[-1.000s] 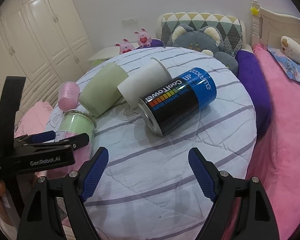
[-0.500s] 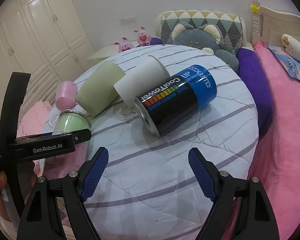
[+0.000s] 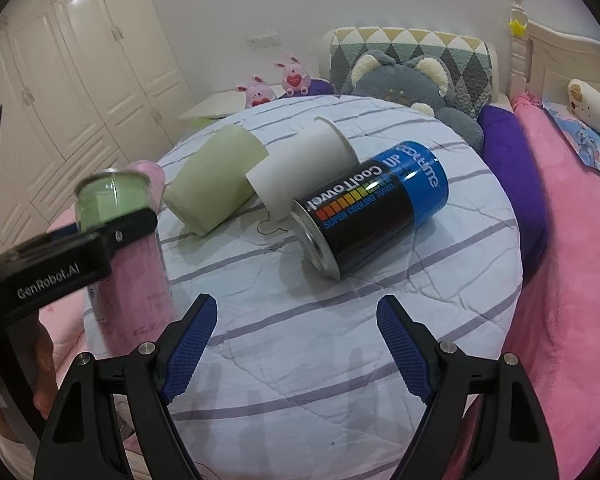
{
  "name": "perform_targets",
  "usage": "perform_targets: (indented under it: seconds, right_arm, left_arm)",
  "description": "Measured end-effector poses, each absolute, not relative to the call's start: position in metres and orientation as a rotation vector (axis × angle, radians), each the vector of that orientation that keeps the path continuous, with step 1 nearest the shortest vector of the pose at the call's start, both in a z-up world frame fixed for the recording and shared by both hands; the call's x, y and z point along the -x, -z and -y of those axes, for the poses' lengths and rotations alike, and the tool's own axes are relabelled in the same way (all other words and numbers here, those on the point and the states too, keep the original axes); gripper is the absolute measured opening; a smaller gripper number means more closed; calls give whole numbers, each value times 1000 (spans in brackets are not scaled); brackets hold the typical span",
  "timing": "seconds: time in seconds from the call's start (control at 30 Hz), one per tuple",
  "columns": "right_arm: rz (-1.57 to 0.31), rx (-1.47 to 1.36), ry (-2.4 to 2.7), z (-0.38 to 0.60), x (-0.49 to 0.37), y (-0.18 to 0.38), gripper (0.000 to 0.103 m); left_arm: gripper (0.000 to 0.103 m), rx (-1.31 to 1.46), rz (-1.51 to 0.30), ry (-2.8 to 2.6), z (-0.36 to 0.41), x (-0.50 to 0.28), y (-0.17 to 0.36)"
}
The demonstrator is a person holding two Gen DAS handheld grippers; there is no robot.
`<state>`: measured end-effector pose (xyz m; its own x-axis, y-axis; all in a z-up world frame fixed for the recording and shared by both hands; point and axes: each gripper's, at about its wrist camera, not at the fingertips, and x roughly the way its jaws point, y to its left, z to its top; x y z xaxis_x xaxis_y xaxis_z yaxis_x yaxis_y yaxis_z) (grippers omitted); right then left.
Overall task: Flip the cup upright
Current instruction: 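Grasp the canister with the left tool while the right tool releases it, then rotate the canister upright with the left tool and lower it onto the table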
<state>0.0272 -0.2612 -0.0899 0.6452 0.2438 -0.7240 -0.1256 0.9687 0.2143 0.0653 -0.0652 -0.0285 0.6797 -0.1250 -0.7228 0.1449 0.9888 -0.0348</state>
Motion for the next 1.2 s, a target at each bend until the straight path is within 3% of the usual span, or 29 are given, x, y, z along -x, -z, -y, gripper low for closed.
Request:
perform_targets:
  seconds: [0.33, 0.9, 1.2]
  right_arm:
    - [-813, -135, -249, 252, -25, 91, 84]
    - [-808, -109, -239, 244, -24, 87, 84]
    - [-801, -97, -245, 236, -19, 83, 84]
  left_arm:
    - [76, -139, -662, 125, 77, -52, 17]
    - [76, -134, -697, 173, 81, -52, 24]
    - [95, -126, -668, 208, 78, -39, 16]
